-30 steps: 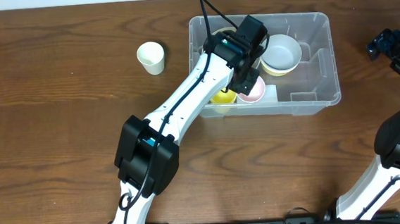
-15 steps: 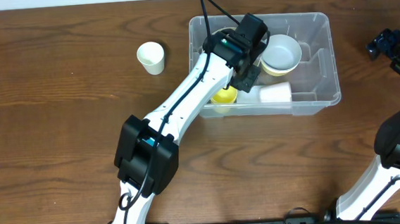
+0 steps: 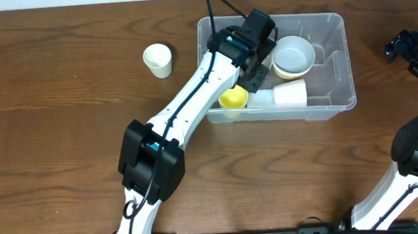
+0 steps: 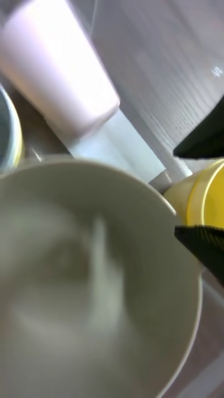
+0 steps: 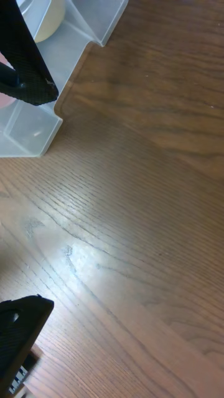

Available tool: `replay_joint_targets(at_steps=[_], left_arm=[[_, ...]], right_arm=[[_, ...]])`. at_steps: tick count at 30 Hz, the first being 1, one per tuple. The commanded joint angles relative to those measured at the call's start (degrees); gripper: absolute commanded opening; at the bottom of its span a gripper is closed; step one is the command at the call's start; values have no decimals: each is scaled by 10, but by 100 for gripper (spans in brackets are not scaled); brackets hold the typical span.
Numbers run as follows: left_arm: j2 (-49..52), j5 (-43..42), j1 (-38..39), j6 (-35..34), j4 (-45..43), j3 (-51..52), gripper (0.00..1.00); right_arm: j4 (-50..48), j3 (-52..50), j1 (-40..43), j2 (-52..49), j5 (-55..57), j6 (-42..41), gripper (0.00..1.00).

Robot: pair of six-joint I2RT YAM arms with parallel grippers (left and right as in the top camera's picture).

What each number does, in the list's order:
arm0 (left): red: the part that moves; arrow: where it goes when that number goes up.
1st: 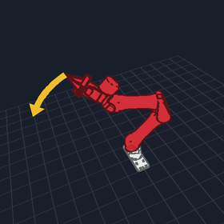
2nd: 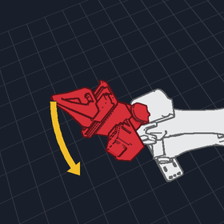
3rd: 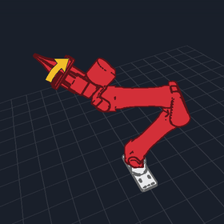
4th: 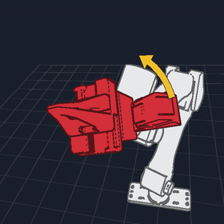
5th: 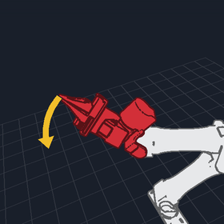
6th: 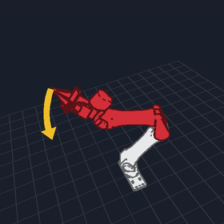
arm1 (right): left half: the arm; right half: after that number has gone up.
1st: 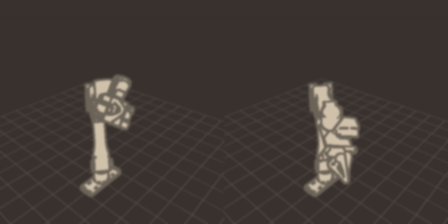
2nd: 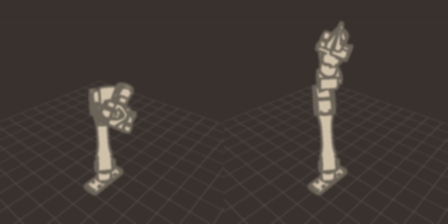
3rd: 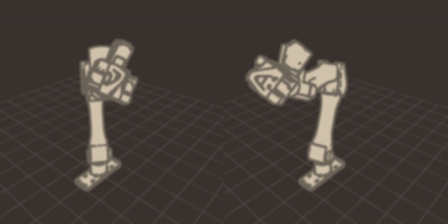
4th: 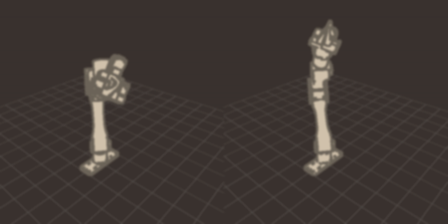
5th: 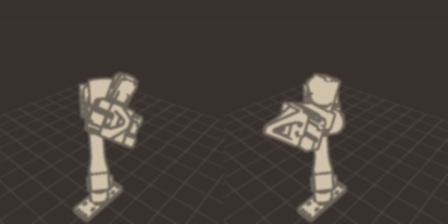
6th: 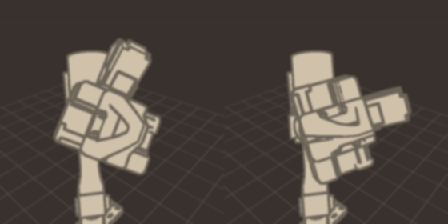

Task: Pack container
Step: 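Lower the pink cup into the container's right side and release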

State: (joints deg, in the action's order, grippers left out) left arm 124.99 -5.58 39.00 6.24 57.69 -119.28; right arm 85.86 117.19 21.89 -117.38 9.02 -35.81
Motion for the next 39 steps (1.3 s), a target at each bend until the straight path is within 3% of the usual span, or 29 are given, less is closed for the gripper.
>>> replay_joint_targets(at_steps=[1, 7, 9, 14, 17, 21, 24, 28, 33, 39], left_arm=[[4, 2, 23, 46, 5, -60, 44], [5, -2, 63, 67, -4, -83, 56], [10, -2, 79, 70, -7, -83, 66], [14, -2, 103, 66, -30, -83, 71], [17, 1, 105, 40, -53, -83, 90], [27, 26, 96, -27, -74, -83, 99], [34, 38, 81, -101, -63, -83, 98], [34, -26, 72, -59, -27, -83, 98], [34, -26, 72, -66, -28, -82, 98], [34, 58, 71, -203, -25, -82, 100]], right_arm=[[0, -2, -2, 1, 6, -10, 99], [0, -2, -2, 1, 6, -10, 99], [0, -2, -2, 1, 6, -10, 99], [0, -2, -2, 1, 6, -10, 99], [0, -2, -2, 1, 6, -10, 99], [0, -2, -2, 1, 6, -10, 99], [0, -2, -2, 1, 6, -10, 99], [0, -2, -2, 1, 6, -10, 99], [0, -2, -2, 1, 6, -10, 99], [0, -2, -2, 1, 6, -10, 99]])
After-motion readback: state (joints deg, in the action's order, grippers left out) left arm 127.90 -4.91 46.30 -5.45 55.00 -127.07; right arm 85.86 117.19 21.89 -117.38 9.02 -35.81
